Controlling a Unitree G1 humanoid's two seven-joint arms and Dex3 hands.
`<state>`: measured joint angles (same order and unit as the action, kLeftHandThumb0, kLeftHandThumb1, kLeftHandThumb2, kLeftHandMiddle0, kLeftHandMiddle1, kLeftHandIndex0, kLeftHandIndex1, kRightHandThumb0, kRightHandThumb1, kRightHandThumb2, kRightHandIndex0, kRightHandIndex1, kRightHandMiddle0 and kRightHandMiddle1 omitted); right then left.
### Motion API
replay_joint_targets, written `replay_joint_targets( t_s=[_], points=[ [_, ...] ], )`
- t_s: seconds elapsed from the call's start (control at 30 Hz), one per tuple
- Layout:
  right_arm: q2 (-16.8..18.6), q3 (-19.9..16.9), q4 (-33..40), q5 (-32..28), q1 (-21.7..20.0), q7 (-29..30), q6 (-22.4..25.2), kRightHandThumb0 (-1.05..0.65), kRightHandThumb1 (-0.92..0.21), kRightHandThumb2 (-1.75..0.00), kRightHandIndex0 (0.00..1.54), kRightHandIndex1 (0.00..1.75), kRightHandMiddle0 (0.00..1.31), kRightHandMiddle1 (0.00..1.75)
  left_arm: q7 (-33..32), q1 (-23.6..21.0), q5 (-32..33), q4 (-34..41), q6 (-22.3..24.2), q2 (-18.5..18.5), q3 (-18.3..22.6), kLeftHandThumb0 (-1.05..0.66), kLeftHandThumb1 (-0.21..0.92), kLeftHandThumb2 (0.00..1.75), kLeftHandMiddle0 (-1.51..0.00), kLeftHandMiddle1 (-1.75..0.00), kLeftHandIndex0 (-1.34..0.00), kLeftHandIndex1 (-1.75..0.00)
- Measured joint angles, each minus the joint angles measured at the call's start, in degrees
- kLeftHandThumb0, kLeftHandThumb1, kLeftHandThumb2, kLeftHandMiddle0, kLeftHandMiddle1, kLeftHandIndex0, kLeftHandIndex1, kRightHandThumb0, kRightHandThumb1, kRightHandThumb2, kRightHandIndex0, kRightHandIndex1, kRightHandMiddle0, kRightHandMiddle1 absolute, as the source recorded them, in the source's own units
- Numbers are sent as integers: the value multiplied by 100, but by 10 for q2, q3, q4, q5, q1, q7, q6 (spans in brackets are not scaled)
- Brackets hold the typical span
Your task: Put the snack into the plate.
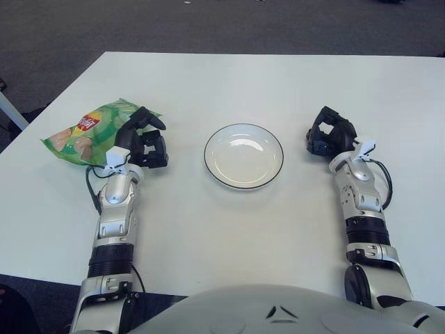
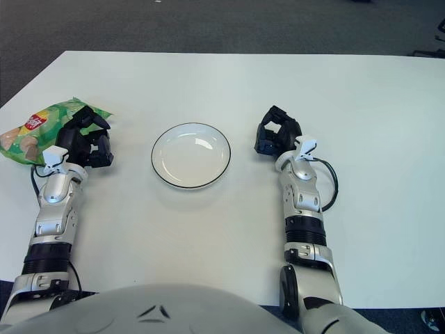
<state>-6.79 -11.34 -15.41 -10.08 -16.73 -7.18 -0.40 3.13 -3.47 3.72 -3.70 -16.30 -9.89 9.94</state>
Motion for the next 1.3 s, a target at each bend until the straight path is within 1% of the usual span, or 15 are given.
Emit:
replay_joint_targets(
  t_s=[0.1,0.2,0.3,0.47,0.63,0.87,0.93,0.97,1.03,1.07,1.1,1.17,1.2,1.23,1.3],
  points=[
    [0,1,2,0,-1,0,1,-52,-22,-144,135,175,70,175,-8,17,-22,31,-7,-1,-4,-51,23,142,-133,-175,-68,-175],
    [1,2,0,0,-1,0,2,-52,-22,-144,135,175,69,175,-17,46,-58,80,-8,-6,-9,-52,23,143,-134,-175,-69,-175],
    [3,3,-1,0,0,0,2,-52,-22,-143,134,175,69,175,-27,78,-116,126,-5,-19,-14,-52,22,143,-135,-175,-70,-175],
    [2,3,-3,0,1,0,2,-52,-22,-143,134,175,69,175,-31,109,-193,159,16,-43,-15,-53,21,144,-136,-175,-70,-175],
    [1,6,-9,1,0,0,3,-51,-23,-142,133,175,68,175,-4,115,-258,188,61,-86,-15,-52,22,144,-134,-175,-70,-175],
    [-1,12,-14,3,-4,0,3,-51,-24,-141,132,175,68,175,7,82,-329,233,68,-150,-13,-53,21,145,-130,-175,-70,-175],
    [0,16,-14,3,-5,0,4,-51,-24,-141,132,175,68,175,7,74,-354,235,66,-174,-8,-52,22,143,-122,-175,-69,-175],
    [1,17,-14,3,-6,0,4,-51,-24,-140,132,175,67,175,7,72,-362,236,65,-185,-6,-51,26,139,-113,-175,-67,-175],
    [2,18,-14,3,-6,0,4,-51,-25,-140,131,175,67,175,11,72,-379,236,64,-207,3,-50,28,136,-105,-175,-64,-175],
    [3,19,-14,3,-6,0,4,-50,-25,-140,131,175,67,175,12,72,-384,237,64,-217,8,-48,32,131,-92,-175,-61,-175],
    [3,20,-14,3,-6,0,4,-50,-25,-140,131,175,67,175,18,74,-386,240,65,-227,15,-47,36,126,-84,-173,-58,-175],
    [4,22,-14,3,-6,0,4,-50,-26,-139,130,175,66,175,27,80,-391,246,65,-244,26,-44,47,112,-62,-168,-49,-175],
    [5,23,-14,3,-6,-1,4,-50,-26,-139,130,175,66,175,27,82,-399,249,64,-251,29,-44,49,109,-59,-167,-47,-175],
    [5,24,-14,3,-5,-1,4,-50,-26,-138,130,175,66,175,27,83,-406,249,62,-258,31,-42,55,102,-52,-162,-43,-175],
    [4,25,-14,3,-5,-1,4,-50,-27,-138,130,175,65,175,18,82,-431,248,55,-271,33,-41,62,92,-44,-156,-38,-175]
  ],
)
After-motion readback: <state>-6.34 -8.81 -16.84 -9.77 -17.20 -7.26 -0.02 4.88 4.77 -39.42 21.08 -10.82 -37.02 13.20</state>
